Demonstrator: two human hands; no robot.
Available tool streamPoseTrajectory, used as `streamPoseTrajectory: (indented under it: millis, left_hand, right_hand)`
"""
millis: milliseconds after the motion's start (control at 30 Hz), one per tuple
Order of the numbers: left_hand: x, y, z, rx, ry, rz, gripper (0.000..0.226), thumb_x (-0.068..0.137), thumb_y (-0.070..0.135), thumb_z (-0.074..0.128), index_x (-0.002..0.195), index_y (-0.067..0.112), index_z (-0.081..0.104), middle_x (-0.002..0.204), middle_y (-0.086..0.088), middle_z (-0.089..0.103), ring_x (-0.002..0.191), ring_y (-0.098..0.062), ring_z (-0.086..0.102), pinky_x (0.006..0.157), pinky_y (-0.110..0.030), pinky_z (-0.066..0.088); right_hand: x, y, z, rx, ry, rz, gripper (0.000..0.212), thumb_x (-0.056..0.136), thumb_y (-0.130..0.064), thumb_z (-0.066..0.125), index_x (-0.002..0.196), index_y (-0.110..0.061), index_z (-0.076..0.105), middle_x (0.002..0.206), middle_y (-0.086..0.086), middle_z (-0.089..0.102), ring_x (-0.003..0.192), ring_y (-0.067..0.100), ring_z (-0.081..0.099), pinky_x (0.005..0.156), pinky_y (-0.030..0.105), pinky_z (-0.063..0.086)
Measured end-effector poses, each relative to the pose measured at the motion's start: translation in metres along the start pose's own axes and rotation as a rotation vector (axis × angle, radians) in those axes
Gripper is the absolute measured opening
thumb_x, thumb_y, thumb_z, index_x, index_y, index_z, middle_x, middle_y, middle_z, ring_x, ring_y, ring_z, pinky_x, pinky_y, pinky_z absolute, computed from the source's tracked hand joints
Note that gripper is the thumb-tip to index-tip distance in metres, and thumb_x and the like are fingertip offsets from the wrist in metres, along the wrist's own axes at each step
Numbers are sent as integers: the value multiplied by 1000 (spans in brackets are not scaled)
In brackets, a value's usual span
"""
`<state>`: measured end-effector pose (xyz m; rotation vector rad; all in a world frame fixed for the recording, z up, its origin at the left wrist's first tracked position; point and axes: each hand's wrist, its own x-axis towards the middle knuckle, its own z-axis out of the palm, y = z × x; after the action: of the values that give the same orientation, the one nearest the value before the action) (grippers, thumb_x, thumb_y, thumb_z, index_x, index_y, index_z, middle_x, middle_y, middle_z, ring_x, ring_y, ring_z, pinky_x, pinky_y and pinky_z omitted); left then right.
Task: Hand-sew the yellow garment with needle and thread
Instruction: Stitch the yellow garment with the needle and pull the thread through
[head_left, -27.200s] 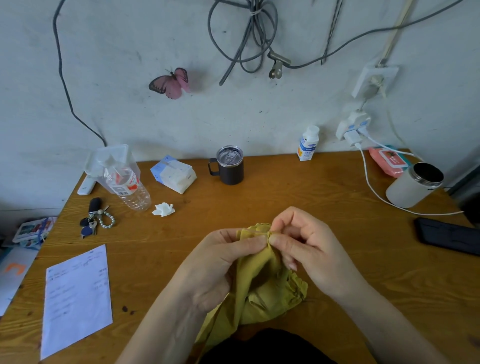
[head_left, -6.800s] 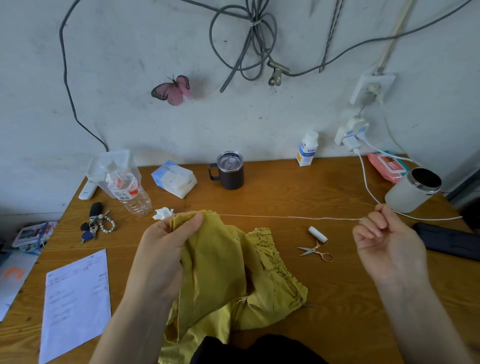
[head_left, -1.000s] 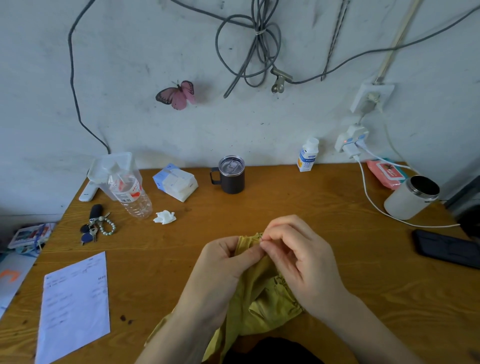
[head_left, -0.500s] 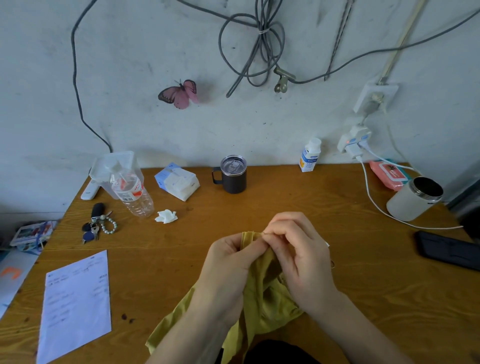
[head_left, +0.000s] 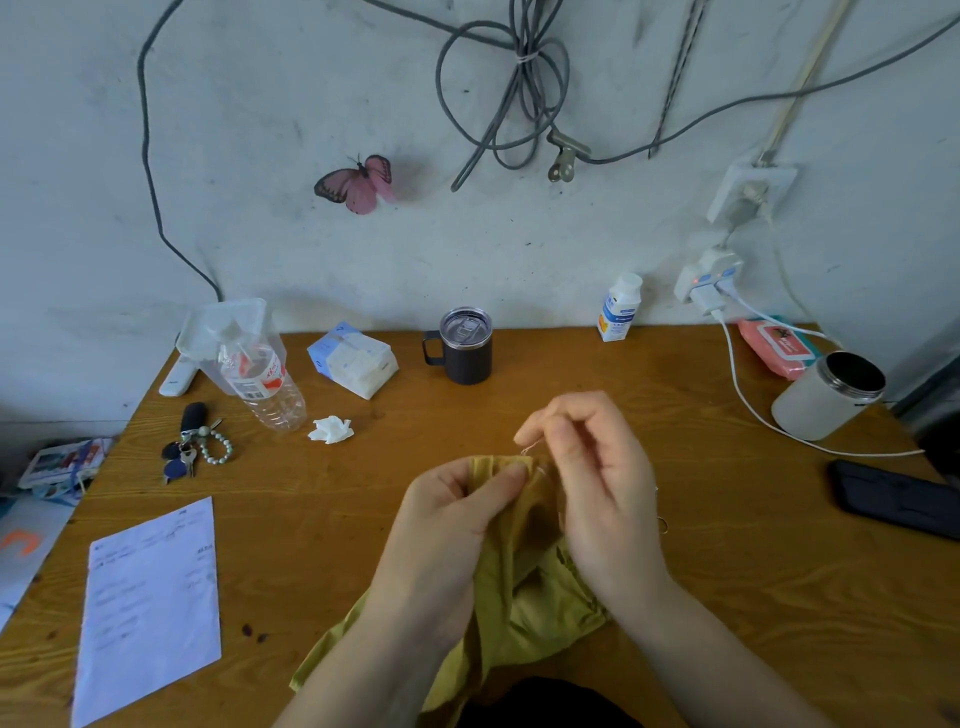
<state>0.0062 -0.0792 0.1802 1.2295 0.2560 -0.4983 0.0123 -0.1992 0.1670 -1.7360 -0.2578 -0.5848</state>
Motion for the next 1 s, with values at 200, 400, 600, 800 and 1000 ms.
streamPoseTrajectory:
  millis: [200, 400, 600, 800, 1000]
  left_hand:
    - [-2, 2, -6, 29, 64, 70, 21, 78, 23, 65, 84, 5, 74, 86, -22, 73, 76, -32, 72, 70, -40, 59]
    - [-4, 8, -14, -10, 124, 103, 17, 83, 18, 62, 82, 9, 75, 84, -18, 75, 72, -26, 74, 59, -30, 58]
    - [-5, 14, -21, -62, 170, 128, 22, 85, 16, 60, 71, 13, 77, 79, -16, 75, 68, -24, 74, 54, -27, 57]
    - [-5, 19, -26, -61, 223, 138, 26, 88, 15, 60, 68, 13, 77, 78, -14, 76, 67, -22, 74, 51, -25, 56]
    - [-5, 21, -29, -74, 253, 131, 27, 88, 14, 59, 67, 12, 76, 75, -12, 76, 64, -21, 74, 49, -24, 56]
  right_hand:
    - [12, -14, -16, 669, 28, 568, 15, 87, -17, 47, 74, -14, 54, 55, -3, 49, 45, 6, 32, 42, 17, 23]
    - [15, -13, -37, 905, 147, 636, 14, 85, -14, 45, 73, -12, 53, 51, -5, 40, 43, 6, 34, 39, 16, 34]
    - [9, -1, -56, 909, 204, 656, 14, 86, -15, 44, 76, -13, 54, 54, -5, 41, 46, 6, 36, 42, 16, 35]
    - [4, 10, -70, 885, 290, 683, 13, 84, -14, 45, 75, -13, 54, 54, -5, 40, 46, 5, 35, 42, 15, 34]
    - [0, 17, -82, 877, 350, 699, 14, 83, -16, 47, 75, -14, 59, 56, -5, 42, 47, 5, 37, 42, 15, 36]
